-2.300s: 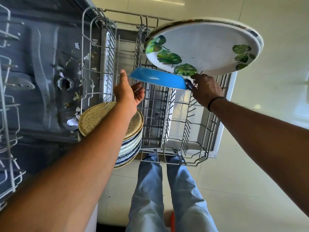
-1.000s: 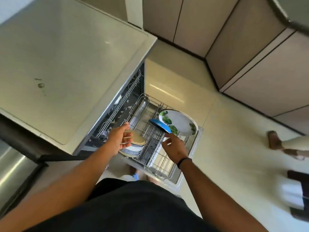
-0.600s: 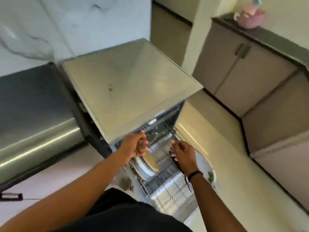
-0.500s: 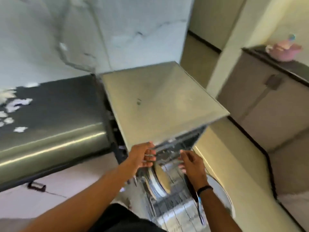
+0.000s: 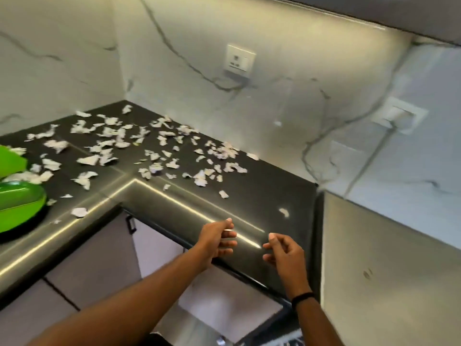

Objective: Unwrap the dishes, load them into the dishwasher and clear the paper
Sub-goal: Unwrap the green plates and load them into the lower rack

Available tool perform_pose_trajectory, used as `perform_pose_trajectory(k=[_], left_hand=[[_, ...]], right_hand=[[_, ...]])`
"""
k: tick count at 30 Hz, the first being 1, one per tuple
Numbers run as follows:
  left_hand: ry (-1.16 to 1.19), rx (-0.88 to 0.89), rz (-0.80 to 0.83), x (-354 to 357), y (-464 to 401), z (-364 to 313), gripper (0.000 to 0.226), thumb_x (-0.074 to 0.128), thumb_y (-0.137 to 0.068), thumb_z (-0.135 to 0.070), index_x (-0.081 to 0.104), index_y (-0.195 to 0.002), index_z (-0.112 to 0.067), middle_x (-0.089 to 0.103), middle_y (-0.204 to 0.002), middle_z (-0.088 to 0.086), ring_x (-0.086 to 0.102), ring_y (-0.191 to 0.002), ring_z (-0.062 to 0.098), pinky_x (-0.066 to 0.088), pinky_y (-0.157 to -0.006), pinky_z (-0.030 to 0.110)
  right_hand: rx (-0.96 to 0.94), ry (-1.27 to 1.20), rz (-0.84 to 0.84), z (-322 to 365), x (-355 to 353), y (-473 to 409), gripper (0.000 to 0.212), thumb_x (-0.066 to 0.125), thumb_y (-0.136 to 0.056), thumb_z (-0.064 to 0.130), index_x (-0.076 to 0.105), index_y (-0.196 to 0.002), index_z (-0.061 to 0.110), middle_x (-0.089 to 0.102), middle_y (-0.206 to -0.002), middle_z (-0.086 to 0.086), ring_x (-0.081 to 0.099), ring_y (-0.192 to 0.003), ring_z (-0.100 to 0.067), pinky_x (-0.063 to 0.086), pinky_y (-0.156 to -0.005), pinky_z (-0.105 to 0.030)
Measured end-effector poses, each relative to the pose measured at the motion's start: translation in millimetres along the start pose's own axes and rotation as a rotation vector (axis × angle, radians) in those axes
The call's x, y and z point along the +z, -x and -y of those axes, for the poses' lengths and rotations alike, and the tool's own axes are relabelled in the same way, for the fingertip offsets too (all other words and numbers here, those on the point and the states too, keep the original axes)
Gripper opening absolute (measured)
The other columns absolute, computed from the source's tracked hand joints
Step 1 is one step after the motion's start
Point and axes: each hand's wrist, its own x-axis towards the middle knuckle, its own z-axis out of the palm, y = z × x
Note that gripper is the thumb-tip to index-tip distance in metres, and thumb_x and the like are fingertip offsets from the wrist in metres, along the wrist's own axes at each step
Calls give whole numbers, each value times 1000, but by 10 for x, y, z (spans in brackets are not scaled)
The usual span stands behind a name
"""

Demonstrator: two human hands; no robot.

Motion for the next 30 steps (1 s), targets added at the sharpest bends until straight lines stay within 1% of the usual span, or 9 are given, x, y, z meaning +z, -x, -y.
perform_pose_trajectory(k=[5, 9, 12, 14, 19, 23, 25, 28, 30], left_hand=[[141, 45, -175, -1073, -299, -330, 34, 58, -101, -33, 67, -113, -3, 67, -94, 11, 65, -79, 25, 51, -65, 32], [162, 79, -310, -1829, -473, -493, 31, 59, -100, -33, 69, -108, -6, 68, -89, 8, 64, -69, 20, 50, -61, 30], [212, 99, -397, -2275, -558, -618, 28, 59, -99, -34, 70, -105, -9, 70, -89, 8, 65, -70, 22, 51, -61, 30], [263, 103, -471, -2530, -568, -668, 26, 59, -99, -32, 69, -104, -9, 71, -91, 10, 66, -70, 22, 52, -61, 31], [400, 132, -651, -3006, -521, -646, 23, 58, -100, -28, 69, -107, -9, 73, -94, 12, 69, -72, 23, 55, -62, 31], [470, 186, -767, -3317, -436, -729, 21, 58, -100, -24, 68, -107, -6, 71, -92, 13, 69, -67, 23, 56, -57, 29], [481, 214, -832, -3450, -354, -793, 19, 59, -99, -22, 68, -106, -6, 71, -91, 13, 69, -66, 23, 55, -57, 29], [446, 258, -918, -3650, -255, -859, 16, 60, -98, -19, 70, -101, -7, 72, -90, 13, 67, -66, 20, 54, -58, 30], [415, 286, -986, -3783, -203, -853, 12, 60, -99, -18, 69, -95, -11, 72, -89, 11, 66, -67, 18, 53, -58, 29]], right_hand=[[1, 81, 257, 206, 1337, -455, 11, 61, -100, 23, 66, -106, 16, 72, -93, -13, 67, -69, -21, 53, -55, -22], [26, 123, 427, 296, 2351, -700, 10, 57, -102, 26, 64, -108, 21, 72, -98, -8, 69, -70, -19, 50, -56, -25], [20, 101, 534, 351, 2987, -749, 9, 58, -102, 23, 64, -108, 24, 70, -100, -10, 68, -74, -23, 51, -58, -27], [8, 108, 622, 368, 3347, -718, 9, 59, -101, 22, 64, -109, 25, 71, -99, -11, 68, -73, -22, 51, -58, -27], [-39, 170, 811, 415, 3941, -679, 13, 61, -100, 23, 63, -109, 31, 72, -100, -11, 70, -71, -18, 51, -58, -25], [-45, 186, 900, 499, 4294, -697, 16, 61, -100, 23, 62, -116, 27, 70, -102, -11, 69, -67, -16, 52, -58, -28], [-37, 189, 954, 571, 4472, -671, 18, 61, -100, 23, 61, -118, 24, 70, -103, -12, 67, -67, -16, 54, -58, -27], [-48, 198, 1035, 633, 4790, -630, 15, 61, -100, 23, 61, -114, 26, 70, -104, -11, 68, -68, -17, 55, -60, -28], [-47, 230, 1071, 650, 4983, -590, 20, 63, -98, 24, 63, -118, 20, 70, -105, -12, 70, -65, -17, 55, -59, -30]])
